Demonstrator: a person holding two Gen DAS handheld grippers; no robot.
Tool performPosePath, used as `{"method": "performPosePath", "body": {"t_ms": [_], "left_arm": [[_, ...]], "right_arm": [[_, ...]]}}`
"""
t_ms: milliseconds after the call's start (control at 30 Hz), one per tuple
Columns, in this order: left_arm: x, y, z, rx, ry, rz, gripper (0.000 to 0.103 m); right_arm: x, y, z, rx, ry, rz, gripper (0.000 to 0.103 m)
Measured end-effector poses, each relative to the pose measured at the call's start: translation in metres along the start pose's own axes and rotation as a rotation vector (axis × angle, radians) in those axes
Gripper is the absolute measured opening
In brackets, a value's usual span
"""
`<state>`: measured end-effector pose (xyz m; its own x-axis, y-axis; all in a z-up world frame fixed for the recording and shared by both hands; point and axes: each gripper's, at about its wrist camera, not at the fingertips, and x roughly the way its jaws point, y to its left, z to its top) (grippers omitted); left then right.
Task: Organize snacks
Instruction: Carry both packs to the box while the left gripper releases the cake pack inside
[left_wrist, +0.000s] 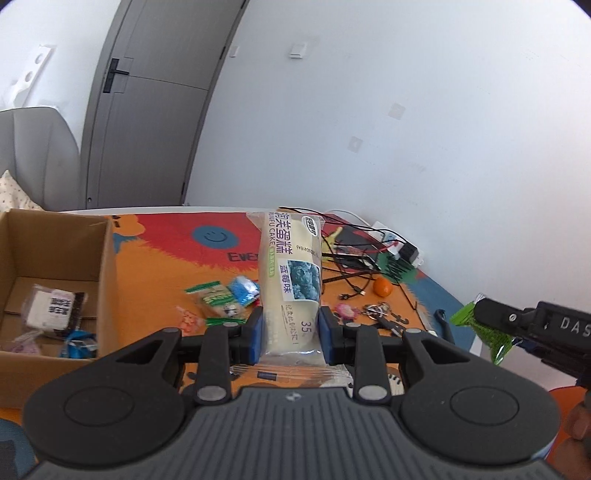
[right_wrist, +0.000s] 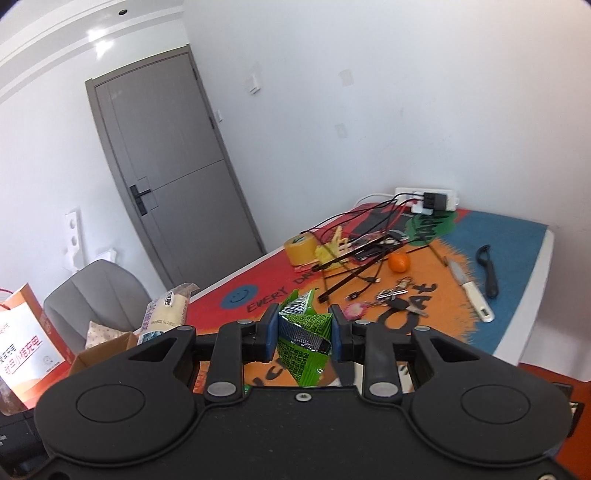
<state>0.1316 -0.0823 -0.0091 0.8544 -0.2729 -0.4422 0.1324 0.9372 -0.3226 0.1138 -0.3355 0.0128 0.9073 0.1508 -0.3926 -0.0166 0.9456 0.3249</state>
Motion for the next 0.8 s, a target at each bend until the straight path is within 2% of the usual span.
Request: {"method": "performPosePath", "body": {"t_ms": [367, 800], "left_arm": [[-0.006, 0.058, 0.019, -0.068, -0.040, 0.127, 0.029], [-0.018, 0.119, 0.030, -0.137, -0.058, 0.330, 0.029]], "right_arm": [[0.048, 0.027, -0.017, 0.036, 0.048, 0.138, 0.028], [0.096, 0.072, -0.025, 0.043, 0.103, 0.312, 0.028]]}}
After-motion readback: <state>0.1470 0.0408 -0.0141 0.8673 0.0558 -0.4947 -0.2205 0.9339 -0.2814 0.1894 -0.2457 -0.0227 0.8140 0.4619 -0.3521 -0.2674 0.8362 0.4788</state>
